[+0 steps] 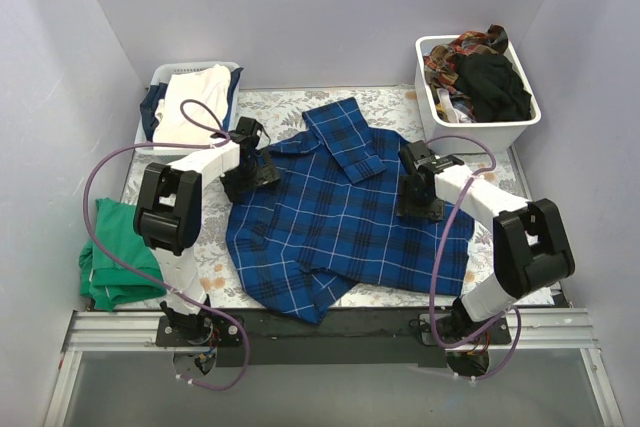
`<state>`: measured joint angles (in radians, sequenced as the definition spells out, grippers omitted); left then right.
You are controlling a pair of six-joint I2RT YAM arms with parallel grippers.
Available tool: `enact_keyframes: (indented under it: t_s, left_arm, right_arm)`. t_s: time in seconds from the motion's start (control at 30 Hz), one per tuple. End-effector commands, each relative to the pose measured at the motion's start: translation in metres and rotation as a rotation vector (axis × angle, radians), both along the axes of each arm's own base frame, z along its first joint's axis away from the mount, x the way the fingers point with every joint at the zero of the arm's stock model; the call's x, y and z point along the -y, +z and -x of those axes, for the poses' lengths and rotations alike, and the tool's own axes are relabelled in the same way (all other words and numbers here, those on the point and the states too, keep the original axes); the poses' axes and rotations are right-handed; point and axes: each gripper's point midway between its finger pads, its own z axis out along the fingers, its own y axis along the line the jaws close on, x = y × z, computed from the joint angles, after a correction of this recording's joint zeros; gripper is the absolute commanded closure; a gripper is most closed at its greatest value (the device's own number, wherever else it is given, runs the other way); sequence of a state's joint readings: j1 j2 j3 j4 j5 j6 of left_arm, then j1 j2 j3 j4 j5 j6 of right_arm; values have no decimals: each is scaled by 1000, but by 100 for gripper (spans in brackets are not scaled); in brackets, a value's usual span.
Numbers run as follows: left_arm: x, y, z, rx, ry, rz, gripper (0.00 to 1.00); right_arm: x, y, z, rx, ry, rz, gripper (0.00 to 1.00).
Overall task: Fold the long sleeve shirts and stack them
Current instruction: Flatten the shirt out
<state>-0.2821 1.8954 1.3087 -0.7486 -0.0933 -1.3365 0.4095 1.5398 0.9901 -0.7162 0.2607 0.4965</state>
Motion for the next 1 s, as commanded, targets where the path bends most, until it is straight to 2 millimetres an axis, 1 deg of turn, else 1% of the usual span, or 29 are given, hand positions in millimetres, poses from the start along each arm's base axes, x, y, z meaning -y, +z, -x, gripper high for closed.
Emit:
enact_keyframes:
  t_s: [0.0, 0.07, 0.17, 0.2, 0.27, 0.3, 0.33, 0.37, 0.4, 0.43, 0.47, 0.5, 0.53, 0.57, 0.6, 0.63, 0.67, 0.7, 0.73, 0.77, 0.8, 0.87, 0.9, 0.97]
  left_arm:
    - [-26, -1, 11, -56, 146, -49, 3]
    - [-33, 0, 11, -60, 190, -32, 3]
    - [-46, 4, 13, -52, 237, -26, 2]
    - [-49, 7, 15, -48, 251, -25, 2]
    - [-56, 7, 18, -51, 274, -24, 2]
    - [-58, 7, 20, -55, 286, -23, 2]
    - [-60, 6, 26, -63, 293, -24, 2]
    - [-63, 4, 27, -66, 304, -22, 2]
    - [-64, 3, 30, -72, 307, -19, 2]
    - [-65, 2, 34, -76, 310, -18, 2]
    - [-65, 1, 35, -77, 311, -16, 2]
    - [-63, 2, 35, -75, 305, -3, 2]
    - [-62, 3, 33, -65, 284, 9, 2]
    - [-58, 7, 26, -32, 267, 29, 2]
    - [-56, 10, 20, -13, 249, 45, 2]
    - [-48, 13, 15, 1, 215, 83, 2]
    - [-43, 23, 0, 55, 162, 106, 3]
    - [-41, 28, -8, 82, 139, 111, 3]
    - [-36, 34, -13, 99, 116, 139, 3]
    - [-33, 42, -23, 137, 75, 145, 3]
    - [-31, 55, -34, 178, 59, 149, 3]
    - [-30, 69, -45, 224, 25, 147, 4]
    - [-30, 83, -53, 263, 20, 147, 4]
    - [-31, 95, -56, 295, 12, 134, 4]
  right_arm:
    - [9, -10, -6, -53, -42, 6, 31]
    - [10, -13, -13, -54, -32, 2, 31]
    - [5, -13, -33, -40, -8, -23, 32]
    - [1, -13, -45, -34, -4, -33, 32]
    - [-2, -14, -59, -28, 4, -47, 32]
    - [-4, -20, -64, -44, 15, -50, 32]
    - [-8, -15, -79, -12, 17, -63, 32]
    - [-10, -16, -86, -7, 22, -71, 32]
    - [-10, -25, -91, -26, 27, -69, 33]
    - [-13, -18, -106, 2, 30, -77, 33]
    - [-15, -19, -112, 8, 32, -79, 33]
    - [-15, -26, -118, -3, 38, -76, 33]
    - [-14, -26, -124, 2, 44, -68, 33]
    - [-15, -18, -139, 37, 46, -69, 33]
    - [-14, -20, -144, 40, 50, -63, 34]
    - [-12, -17, -150, 52, 56, -53, 34]
    - [-12, -9, -158, 80, 62, -51, 34]
    - [-11, -3, -162, 100, 66, -40, 34]
    - [-10, 3, -165, 115, 67, -35, 34]
    - [-10, 8, -168, 130, 75, -34, 34]
    - [-10, 21, -169, 161, 76, -40, 34]
    - [-11, 35, -169, 195, 78, -49, 34]
    - [-11, 48, -165, 224, 85, -64, 34]
    - [-11, 64, -162, 263, 90, -73, 34]
